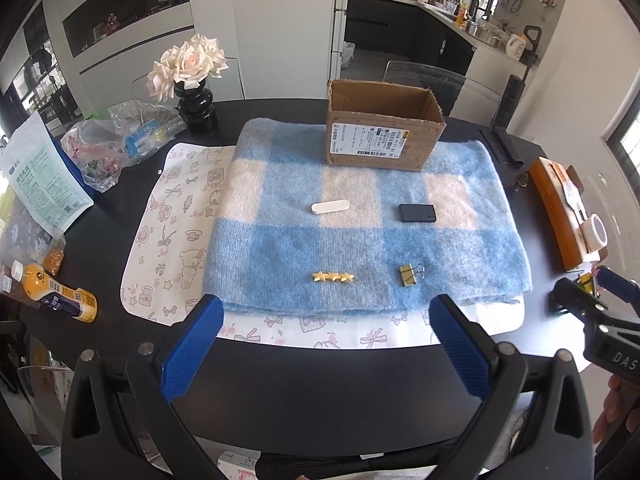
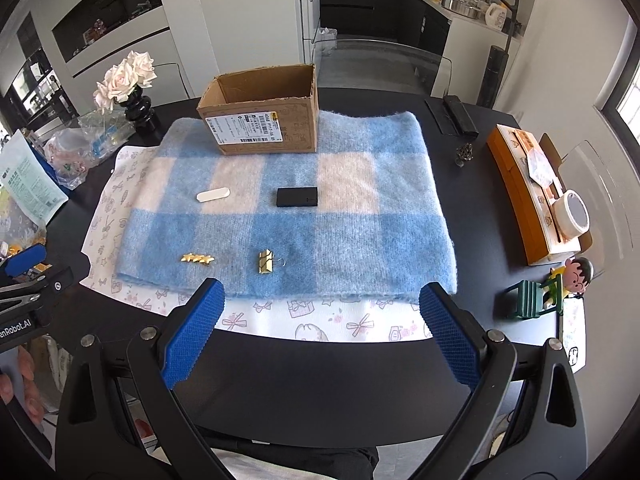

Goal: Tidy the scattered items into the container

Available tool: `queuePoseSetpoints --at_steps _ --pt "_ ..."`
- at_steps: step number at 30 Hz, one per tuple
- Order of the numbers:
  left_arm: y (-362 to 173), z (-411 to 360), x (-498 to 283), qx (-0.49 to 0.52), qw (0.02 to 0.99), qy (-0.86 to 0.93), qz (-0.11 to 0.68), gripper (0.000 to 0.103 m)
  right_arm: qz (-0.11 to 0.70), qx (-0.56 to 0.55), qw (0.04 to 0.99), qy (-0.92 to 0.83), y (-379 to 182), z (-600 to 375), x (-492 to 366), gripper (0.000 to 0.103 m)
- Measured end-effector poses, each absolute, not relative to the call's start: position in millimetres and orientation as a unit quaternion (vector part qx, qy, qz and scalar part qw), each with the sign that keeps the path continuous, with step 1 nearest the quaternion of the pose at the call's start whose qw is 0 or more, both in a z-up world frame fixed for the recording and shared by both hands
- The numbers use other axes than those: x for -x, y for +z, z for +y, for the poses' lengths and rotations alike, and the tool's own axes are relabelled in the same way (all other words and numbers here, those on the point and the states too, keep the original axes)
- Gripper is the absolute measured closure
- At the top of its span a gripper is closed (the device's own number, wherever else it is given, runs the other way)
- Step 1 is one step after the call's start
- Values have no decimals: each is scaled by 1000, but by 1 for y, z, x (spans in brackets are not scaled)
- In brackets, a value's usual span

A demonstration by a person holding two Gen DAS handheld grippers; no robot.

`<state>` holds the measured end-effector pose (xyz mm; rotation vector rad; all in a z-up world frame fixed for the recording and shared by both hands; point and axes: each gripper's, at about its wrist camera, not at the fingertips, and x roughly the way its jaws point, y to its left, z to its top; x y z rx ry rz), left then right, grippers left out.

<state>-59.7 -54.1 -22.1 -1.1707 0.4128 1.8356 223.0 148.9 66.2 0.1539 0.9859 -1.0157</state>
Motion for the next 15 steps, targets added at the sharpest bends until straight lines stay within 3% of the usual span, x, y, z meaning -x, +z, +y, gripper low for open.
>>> queuePoseSetpoints --at_steps 15 --pt "-43 -57 65 489 452 731 151 0 451 -81 755 -469 51 153 -226 4"
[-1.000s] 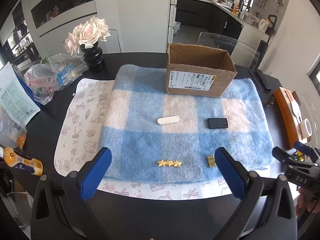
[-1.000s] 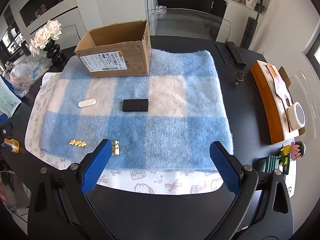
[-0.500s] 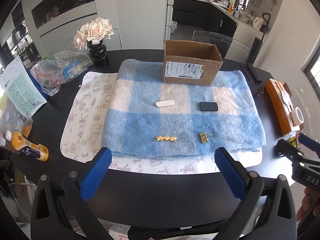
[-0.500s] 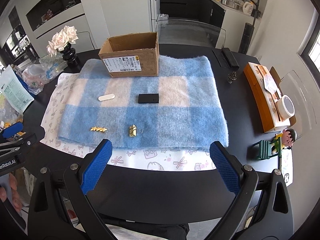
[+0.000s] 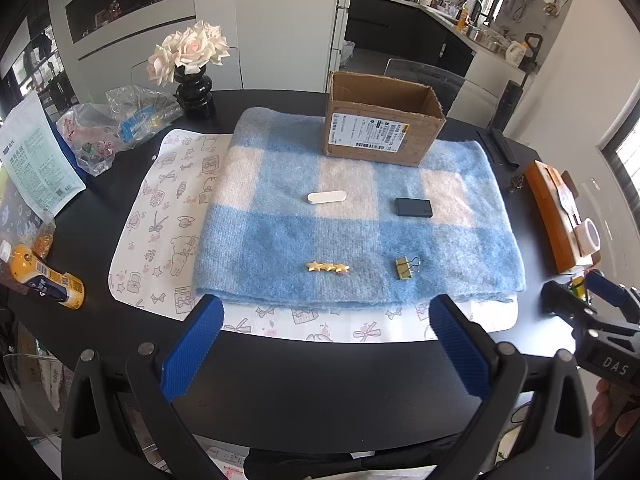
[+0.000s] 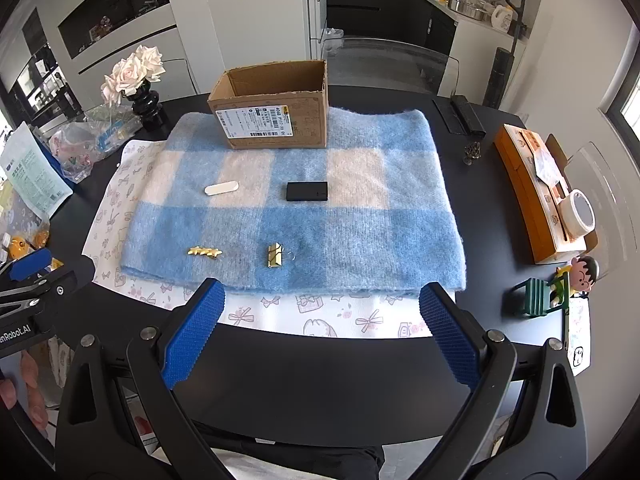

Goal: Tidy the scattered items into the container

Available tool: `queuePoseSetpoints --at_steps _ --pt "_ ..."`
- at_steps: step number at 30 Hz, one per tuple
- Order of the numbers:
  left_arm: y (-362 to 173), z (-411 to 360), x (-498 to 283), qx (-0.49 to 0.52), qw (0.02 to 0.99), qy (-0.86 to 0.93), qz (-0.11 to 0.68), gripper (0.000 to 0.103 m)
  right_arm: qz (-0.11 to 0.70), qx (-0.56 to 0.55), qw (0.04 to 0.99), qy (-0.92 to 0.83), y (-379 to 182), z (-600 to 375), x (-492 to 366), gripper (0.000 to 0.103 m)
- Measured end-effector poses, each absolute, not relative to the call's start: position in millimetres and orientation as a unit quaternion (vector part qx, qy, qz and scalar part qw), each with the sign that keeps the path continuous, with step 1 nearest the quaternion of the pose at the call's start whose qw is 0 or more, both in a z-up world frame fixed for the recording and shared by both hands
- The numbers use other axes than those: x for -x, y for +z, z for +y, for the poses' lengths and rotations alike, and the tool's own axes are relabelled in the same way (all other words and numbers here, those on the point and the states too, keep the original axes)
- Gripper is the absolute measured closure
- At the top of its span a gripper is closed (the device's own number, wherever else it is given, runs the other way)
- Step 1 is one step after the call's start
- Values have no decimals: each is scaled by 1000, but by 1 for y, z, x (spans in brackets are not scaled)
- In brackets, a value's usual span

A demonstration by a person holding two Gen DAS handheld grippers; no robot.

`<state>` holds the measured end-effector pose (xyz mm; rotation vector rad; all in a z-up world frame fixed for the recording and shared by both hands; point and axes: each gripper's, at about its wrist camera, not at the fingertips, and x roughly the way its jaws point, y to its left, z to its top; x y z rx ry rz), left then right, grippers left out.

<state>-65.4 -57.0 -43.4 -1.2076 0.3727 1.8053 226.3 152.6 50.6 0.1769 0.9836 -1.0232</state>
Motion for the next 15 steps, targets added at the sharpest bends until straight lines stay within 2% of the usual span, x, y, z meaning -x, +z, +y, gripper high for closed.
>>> queuePoseSetpoints --at_steps 15 --pt "-99 -23 75 514 461 706 160 0 466 -96 750 -460 3 116 -256 4"
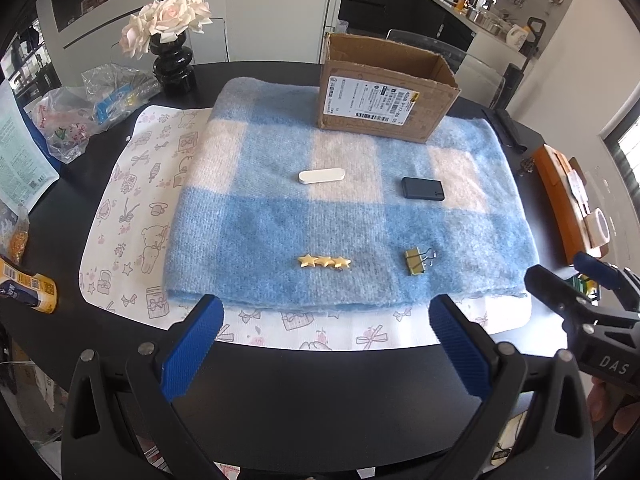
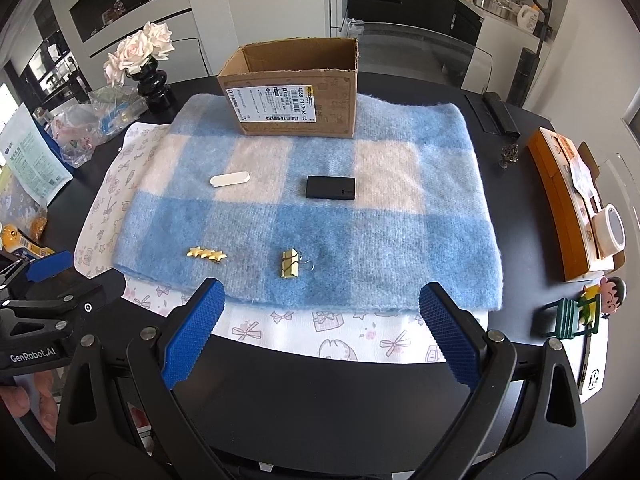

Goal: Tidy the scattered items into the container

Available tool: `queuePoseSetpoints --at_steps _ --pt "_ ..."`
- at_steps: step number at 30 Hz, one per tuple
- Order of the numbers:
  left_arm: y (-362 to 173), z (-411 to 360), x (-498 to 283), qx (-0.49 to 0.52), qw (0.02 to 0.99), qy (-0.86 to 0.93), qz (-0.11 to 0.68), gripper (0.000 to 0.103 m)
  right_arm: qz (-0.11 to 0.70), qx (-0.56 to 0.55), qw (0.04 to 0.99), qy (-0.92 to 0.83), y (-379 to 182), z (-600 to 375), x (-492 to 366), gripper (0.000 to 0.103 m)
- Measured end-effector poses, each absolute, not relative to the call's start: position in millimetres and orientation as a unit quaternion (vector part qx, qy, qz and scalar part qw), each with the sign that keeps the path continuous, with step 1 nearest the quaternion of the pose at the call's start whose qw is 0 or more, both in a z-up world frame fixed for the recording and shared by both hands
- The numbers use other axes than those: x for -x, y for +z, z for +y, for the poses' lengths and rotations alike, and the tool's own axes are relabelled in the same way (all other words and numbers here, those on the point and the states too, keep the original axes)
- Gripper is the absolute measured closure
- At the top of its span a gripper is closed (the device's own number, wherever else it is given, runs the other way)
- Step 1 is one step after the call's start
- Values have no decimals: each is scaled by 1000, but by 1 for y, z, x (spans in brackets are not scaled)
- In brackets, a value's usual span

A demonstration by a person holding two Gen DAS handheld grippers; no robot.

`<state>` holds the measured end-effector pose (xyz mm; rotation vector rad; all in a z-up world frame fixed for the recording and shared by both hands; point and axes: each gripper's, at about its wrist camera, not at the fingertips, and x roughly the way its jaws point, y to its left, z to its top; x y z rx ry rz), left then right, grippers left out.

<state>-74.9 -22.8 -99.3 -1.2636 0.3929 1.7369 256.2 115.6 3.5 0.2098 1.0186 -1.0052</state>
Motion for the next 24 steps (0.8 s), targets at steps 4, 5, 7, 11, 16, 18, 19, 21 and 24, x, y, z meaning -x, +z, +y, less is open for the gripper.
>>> queuePoseSetpoints --at_steps 4,5,7,11,16,18,19,21,24 --pt "-116 -11 79 520 460 701 161 0 467 -104 746 -463 -12 101 -262 4" --pt "-119 -9 79 520 461 701 159 0 468 -105 744 -465 -16 97 -263 4" --pt "-125 -3 82 518 463 702 158 0 465 -107 745 -467 -22 91 -265 4" --pt "-141 10 85 513 465 703 164 0 462 -115 742 -471 -36 77 -268 4" --pt "-169 26 92 518 465 698 168 0 462 -120 737 -478 -56 61 -269 4" --pt "-180 30 93 520 464 696 172 0 465 -125 733 -481 -66 54 -268 4" --pt "-186 32 93 522 462 696 175 0 467 -129 731 -481 -71 51 -268 4" --pt "-197 35 95 528 458 693 175 0 471 -138 725 -482 -80 45 -267 4" --pt "-211 40 94 538 454 686 181 0 477 -149 722 -478 -93 39 -268 4"
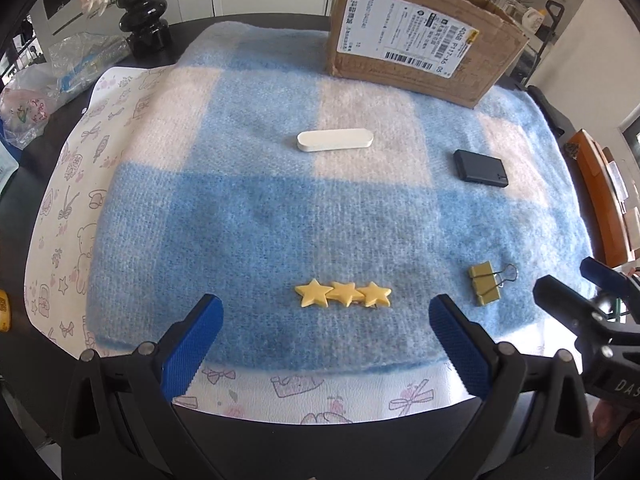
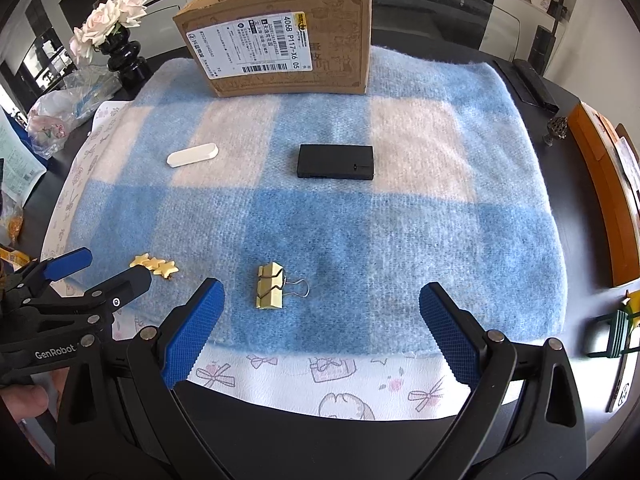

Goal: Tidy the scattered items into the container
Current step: 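Lower both tools toward the gold star clip and gold binder clip, then close the right tool on the gold binder clip while the left tool closes on the star clip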

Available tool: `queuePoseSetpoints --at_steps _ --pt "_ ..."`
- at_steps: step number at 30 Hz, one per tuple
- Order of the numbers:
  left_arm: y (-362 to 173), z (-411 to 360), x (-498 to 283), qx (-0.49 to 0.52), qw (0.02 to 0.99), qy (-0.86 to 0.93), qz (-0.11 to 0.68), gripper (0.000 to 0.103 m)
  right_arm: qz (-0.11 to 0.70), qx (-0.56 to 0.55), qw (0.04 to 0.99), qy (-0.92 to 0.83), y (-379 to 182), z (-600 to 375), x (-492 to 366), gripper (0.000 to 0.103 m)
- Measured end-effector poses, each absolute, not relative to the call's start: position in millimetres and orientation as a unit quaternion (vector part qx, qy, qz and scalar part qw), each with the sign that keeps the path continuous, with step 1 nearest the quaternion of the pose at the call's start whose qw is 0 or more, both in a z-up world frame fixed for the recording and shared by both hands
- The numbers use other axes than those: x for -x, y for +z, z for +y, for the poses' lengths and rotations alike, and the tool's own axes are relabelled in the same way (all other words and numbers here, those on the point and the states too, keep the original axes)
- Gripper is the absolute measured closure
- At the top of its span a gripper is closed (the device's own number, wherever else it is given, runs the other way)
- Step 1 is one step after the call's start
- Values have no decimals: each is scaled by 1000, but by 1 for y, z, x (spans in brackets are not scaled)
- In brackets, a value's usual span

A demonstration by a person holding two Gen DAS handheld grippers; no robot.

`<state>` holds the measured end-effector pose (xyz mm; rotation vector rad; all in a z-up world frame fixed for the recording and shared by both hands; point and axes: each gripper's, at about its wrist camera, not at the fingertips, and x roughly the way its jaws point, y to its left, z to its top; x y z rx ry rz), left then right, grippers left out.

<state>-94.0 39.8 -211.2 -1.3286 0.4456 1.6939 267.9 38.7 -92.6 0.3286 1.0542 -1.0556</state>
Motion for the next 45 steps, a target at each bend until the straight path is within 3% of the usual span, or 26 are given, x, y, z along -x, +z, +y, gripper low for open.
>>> queuePoseSetpoints --at_steps 11,16,20,26,30,33,34,38,40,43,45 --pt "-238 53 95 548 443 683 194 3 492 -168 713 -471 -122 21 -280 4" --pt "-244 53 99 552 427 688 202 25 494 -176 709 -472 -128 17 -283 4" --pt "-242 50 99 550 424 689 207 32 492 -181 705 -478 -130 15 -283 4" --pt "-239 45 101 548 427 690 204 55 491 -188 701 -481 -135 15 -286 4" --pt "-238 41 106 548 426 692 200 76 491 -192 700 -481 -138 16 -290 4" --pt "-238 38 110 552 428 688 195 84 493 -194 697 -483 -142 14 -293 6" --pt "-238 38 111 552 429 688 195 89 493 -195 697 -483 -143 14 -293 10" --pt "-237 39 111 552 431 687 194 93 496 -205 688 -487 -146 11 -293 26" --pt "-236 38 112 552 432 687 193 95 498 -207 685 -491 -148 11 -292 43" --pt "-236 41 116 552 434 686 191 97 496 -216 685 -488 -150 12 -291 61" --pt "-234 45 114 552 435 686 189 98 494 -219 687 -486 -150 13 -291 64"
